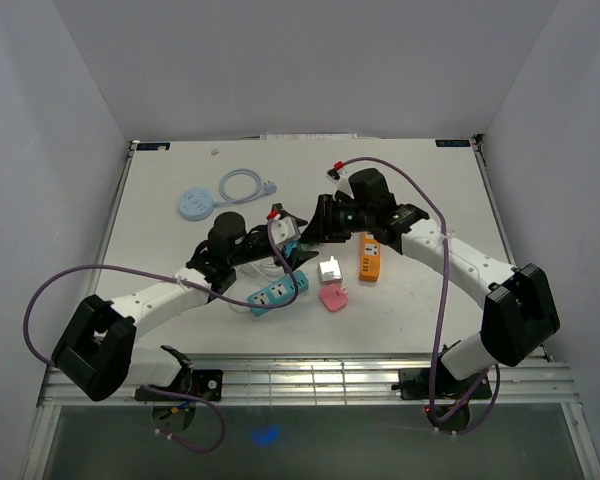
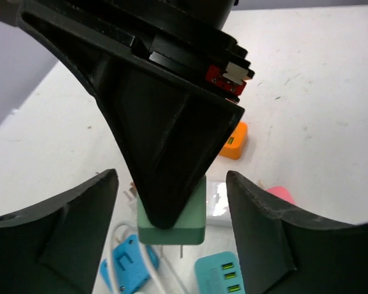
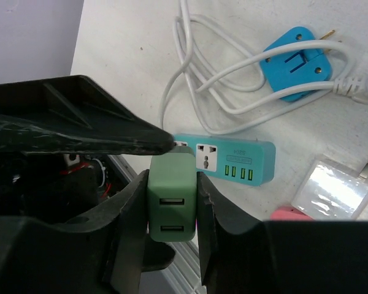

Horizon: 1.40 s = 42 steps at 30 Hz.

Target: Insert the plug

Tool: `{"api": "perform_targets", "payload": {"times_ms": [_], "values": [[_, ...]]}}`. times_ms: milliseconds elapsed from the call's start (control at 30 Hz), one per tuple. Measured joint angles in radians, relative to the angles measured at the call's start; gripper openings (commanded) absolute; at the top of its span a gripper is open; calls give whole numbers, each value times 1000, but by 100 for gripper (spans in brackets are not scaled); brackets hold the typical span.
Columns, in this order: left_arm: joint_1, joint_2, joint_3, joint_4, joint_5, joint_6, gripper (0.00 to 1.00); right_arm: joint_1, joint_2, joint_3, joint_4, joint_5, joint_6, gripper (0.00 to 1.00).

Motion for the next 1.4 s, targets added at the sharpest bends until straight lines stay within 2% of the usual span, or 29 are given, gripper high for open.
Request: {"api": "perform_targets", "payload": {"times_ms": [33, 67, 100, 300, 467, 533, 600, 767, 867, 1033, 1200, 1400], "values": [[0, -6, -7, 3, -5, -12, 88, 0, 8, 4, -5, 5, -2, 8], [0, -16, -18, 10, -16, -16, 97, -3, 19, 8, -5, 11, -5, 8], [1, -27, -24, 13, -24, -17, 98, -6, 32, 13, -9, 15, -8, 8], [0, -111, -48, 17, -103, -74, 98, -53, 101, 58, -30, 36, -33, 8], [19, -211, -51, 13, -219, -191, 98, -90, 149, 154, -55, 63, -77, 8], [51, -242, -47, 3, -301, -274, 98, -94, 166, 197, -63, 81, -100, 8], [129, -237, -4, -65, -333, -380, 98, -95, 179, 230, -72, 88, -118, 8], [435, -53, 248, -259, -335, -643, 98, -98, 195, 273, -82, 92, -150, 8], [562, 62, 358, -356, -370, -750, 98, -98, 197, 290, -92, 92, -159, 8], [644, 279, 552, -496, -429, -835, 98, -100, 204, 322, -101, 79, -177, 8], [699, 524, 804, -649, -508, -856, 98, -101, 219, 322, -101, 59, -177, 8], [744, 719, 934, -715, -588, -861, 98, -101, 222, 307, -98, 58, -181, 8]]}}
